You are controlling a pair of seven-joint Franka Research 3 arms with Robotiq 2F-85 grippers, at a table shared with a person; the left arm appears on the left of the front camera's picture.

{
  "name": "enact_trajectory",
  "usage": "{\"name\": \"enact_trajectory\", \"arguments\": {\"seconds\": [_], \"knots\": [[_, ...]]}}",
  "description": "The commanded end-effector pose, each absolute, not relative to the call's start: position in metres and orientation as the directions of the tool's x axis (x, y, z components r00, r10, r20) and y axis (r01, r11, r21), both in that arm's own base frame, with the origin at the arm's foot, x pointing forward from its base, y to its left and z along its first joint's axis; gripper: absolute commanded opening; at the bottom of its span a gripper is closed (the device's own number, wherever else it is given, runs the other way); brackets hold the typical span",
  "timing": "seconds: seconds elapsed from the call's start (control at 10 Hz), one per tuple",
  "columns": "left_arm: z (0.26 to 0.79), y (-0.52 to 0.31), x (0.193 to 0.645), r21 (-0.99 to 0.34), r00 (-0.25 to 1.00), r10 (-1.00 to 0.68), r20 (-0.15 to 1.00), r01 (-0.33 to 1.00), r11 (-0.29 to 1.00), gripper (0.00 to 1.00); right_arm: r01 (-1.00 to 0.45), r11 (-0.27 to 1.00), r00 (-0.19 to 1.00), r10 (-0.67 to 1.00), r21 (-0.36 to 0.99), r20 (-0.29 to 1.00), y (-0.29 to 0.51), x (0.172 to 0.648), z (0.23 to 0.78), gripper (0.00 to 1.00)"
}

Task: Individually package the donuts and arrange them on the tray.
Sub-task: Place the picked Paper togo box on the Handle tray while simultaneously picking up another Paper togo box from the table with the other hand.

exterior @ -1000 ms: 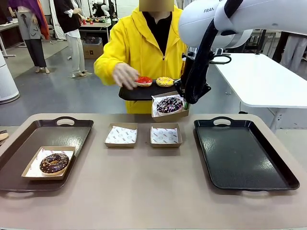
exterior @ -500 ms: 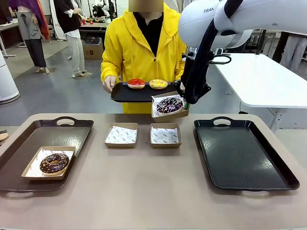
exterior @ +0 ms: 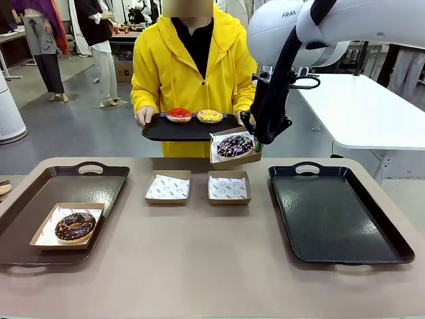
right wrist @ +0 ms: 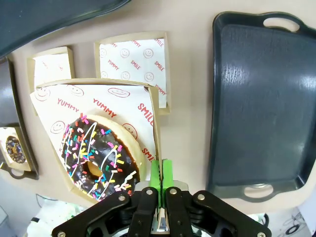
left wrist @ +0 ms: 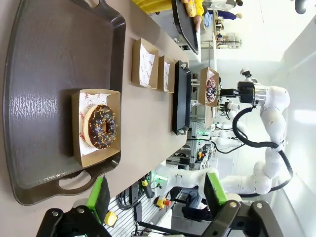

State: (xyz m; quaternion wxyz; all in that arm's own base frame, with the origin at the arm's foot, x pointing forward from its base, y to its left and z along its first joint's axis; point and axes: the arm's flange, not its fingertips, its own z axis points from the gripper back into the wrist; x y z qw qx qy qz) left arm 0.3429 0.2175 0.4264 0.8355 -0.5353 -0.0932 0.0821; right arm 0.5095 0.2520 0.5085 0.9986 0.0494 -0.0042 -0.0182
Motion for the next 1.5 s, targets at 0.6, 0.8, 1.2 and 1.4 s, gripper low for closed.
{"name": "enact_trajectory", "arguments": {"seconds": [0.6,0.8,1.2,1.4], "knots": [[0.533,0.078,0.434,-0.698,0.993,0.043,0.107,0.044,0.714,1.0,0.147,0.98,0.989,-0.146,0.136,-0.011,0.093,0.417,0.516,0.02],[0.532,0.03,0.454,-0.614,0.997,0.01,0.075,0.039,0.788,1.0,0.128,0.988,0.992,-0.128,0.084,-0.014,0.057,0.405,0.503,0.02],[0.494,-0.061,0.498,-0.404,0.997,-0.002,0.072,0.031,0.914,1.0,0.093,0.996,0.995,-0.093,-0.012,-0.024,0.035,0.403,0.469,0.02],[0.476,-0.095,0.517,-0.355,0.997,-0.001,0.083,0.03,0.934,1.0,0.075,0.996,0.996,-0.077,-0.049,-0.049,0.03,0.407,0.452,0.02]]}}
